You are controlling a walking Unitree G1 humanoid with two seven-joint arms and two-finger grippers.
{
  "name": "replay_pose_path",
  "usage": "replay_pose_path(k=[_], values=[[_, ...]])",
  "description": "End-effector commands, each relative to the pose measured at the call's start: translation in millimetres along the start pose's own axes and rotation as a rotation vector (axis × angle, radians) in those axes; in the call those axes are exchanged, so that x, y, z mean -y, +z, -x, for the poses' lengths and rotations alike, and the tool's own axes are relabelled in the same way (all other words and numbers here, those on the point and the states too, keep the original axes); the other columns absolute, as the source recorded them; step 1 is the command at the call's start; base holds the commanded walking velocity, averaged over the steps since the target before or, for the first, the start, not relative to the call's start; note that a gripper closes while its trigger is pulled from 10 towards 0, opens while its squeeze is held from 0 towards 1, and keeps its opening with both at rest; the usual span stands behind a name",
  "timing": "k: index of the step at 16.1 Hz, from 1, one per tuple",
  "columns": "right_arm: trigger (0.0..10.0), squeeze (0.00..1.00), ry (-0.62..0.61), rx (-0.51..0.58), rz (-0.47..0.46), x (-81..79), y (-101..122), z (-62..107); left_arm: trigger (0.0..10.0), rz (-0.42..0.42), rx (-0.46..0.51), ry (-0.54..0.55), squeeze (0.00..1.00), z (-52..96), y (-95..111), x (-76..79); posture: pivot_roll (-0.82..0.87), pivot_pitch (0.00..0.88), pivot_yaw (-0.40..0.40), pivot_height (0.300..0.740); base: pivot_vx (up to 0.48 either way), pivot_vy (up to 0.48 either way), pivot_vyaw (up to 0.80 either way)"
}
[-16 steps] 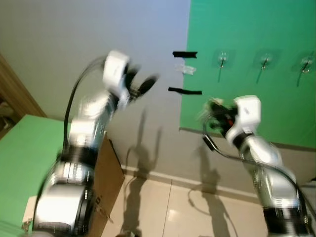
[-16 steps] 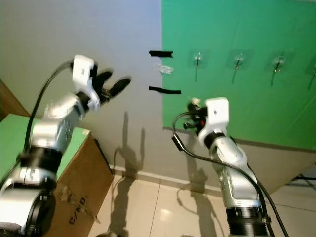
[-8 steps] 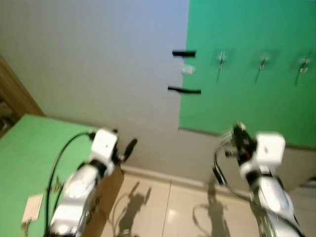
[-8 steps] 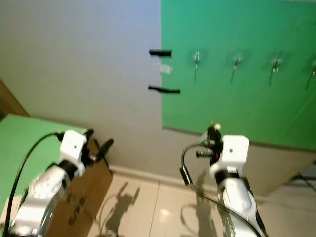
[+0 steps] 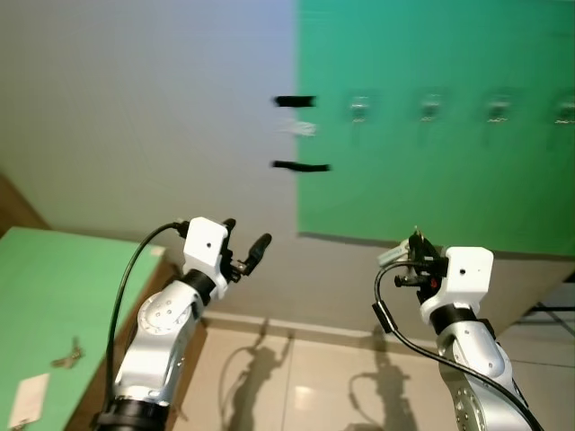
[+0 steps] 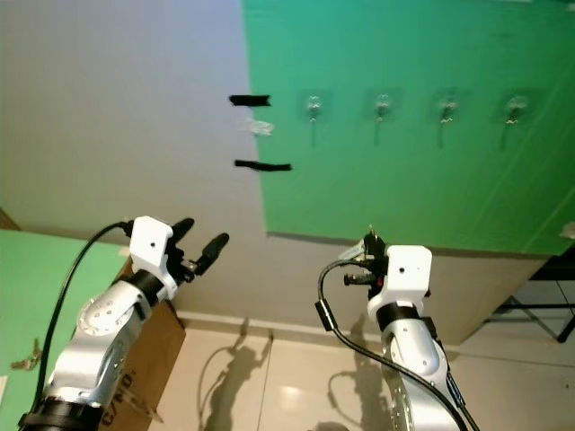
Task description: Hang keys on a hook
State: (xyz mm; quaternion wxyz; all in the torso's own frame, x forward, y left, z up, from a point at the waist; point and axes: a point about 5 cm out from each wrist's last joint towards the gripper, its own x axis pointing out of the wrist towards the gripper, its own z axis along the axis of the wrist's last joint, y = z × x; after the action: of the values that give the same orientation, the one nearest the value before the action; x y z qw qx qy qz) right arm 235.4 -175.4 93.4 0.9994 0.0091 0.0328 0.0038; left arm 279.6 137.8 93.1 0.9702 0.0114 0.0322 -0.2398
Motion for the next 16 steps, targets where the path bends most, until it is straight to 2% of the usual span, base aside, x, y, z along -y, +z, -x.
replay_pose_path(k=[1,2,3,4,6,9,11,15,16], values=[[0.0,0.0,-0.011,0.024,-0.006,2.3,2.8,-4.3,10.0,0.003,0.003,-0.033,0.0,-7.3,2.8,3.3,-0.18,0.0,0.067,0.736,0.0,-0.458,0.0],[0.0,0.0,-0.01,0.027,-0.005,2.1,2.5,-5.1,10.0,0.004,0.0,-0.038,0.0,-9.4,2.5,3.6,-0.18,0.0,0.068,0.736,0.0,-0.458,0.0],[0.0,0.0,-0.004,0.022,-0.007,0.0,2.0,-5.6,10.0,0.046,-0.009,-0.007,0.0,-13.5,2.9,-0.5,-0.19,0.0,0.068,0.736,0.0,0.0,0.0],[0.0,0.0,0.009,0.016,0.01,-2.2,1.4,-6.2,10.0,0.026,-0.014,0.001,0.0,-15.7,4.2,-2.1,-0.19,0.0,0.068,0.736,0.0,0.0,0.0],[0.0,0.0,0.015,0.013,0.015,-2.8,0.4,-6.7,10.0,0.001,0.0,-0.005,0.0,-18.6,7.8,-2.0,-0.19,0.0,0.067,0.736,0.0,0.0,-0.72],[0.0,0.0,0.022,0.009,0.012,-2.9,-0.9,-8.9,10.0,0.027,0.014,-0.021,0.0,-22.5,10.3,-2.1,-0.19,0.0,0.066,0.736,0.0,0.0,-0.7],[0.0,0.0,0.02,0.015,0.006,-2.9,-0.7,-10.5,10.0,0.013,0.012,-0.013,0.0,-24.0,11.1,-2.9,-0.18,0.0,0.064,0.736,0.0,0.48,-0.71],[0.0,0.0,0.054,0.007,0.023,-5.5,-0.6,-14.6,10.0,-0.013,0.006,0.02,0.0,-26.2,10.3,-4.3,-0.18,0.0,0.061,0.736,0.0,0.0,0.0],[0.0,0.0,0.098,0.011,0.022,-8.4,3.0,-17.7,10.0,-0.007,0.018,0.014,0.0,-26.5,11.6,-2.1,-0.18,0.0,0.061,0.736,0.0,0.0,0.0]])
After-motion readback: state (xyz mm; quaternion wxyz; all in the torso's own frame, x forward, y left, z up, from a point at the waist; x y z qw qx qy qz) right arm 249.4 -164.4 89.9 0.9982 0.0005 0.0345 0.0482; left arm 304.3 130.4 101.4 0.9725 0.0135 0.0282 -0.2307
